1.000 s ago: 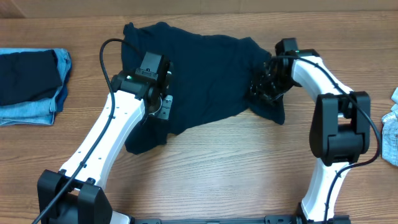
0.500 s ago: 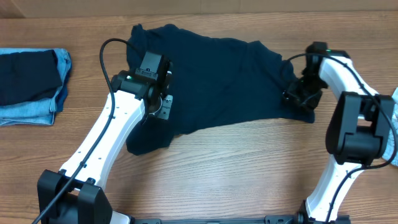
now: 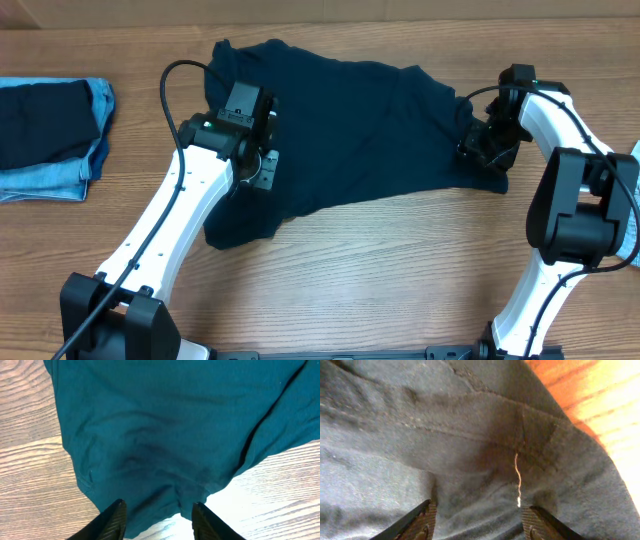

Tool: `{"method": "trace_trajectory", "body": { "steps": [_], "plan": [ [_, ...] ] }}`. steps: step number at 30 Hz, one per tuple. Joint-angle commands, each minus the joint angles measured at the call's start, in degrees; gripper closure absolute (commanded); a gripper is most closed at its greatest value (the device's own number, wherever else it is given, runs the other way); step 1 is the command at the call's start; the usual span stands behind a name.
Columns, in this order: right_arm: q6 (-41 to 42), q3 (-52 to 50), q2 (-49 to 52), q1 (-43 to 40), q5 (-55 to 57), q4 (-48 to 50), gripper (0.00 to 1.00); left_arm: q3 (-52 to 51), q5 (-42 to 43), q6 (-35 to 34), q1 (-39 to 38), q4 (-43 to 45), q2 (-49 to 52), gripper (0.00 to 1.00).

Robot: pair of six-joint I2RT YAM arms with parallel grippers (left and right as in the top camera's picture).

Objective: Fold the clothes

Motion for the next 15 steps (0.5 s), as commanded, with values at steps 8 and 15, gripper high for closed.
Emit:
{"method": "trace_trajectory", "body": {
  "steps": [8, 15],
  "plan": [
    [7.6, 0.7, -2.1, -0.1, 3.8, 1.4, 0.68, 0.8, 0.5, 0.2, 0.0, 0.5, -0.2, 0.51],
    [7.6, 1.2, -2.1, -0.2, 4.3, 1.8, 0.96, 0.8, 0.5, 0.2, 0.0, 0.5, -0.2, 0.51]
  ]
}}
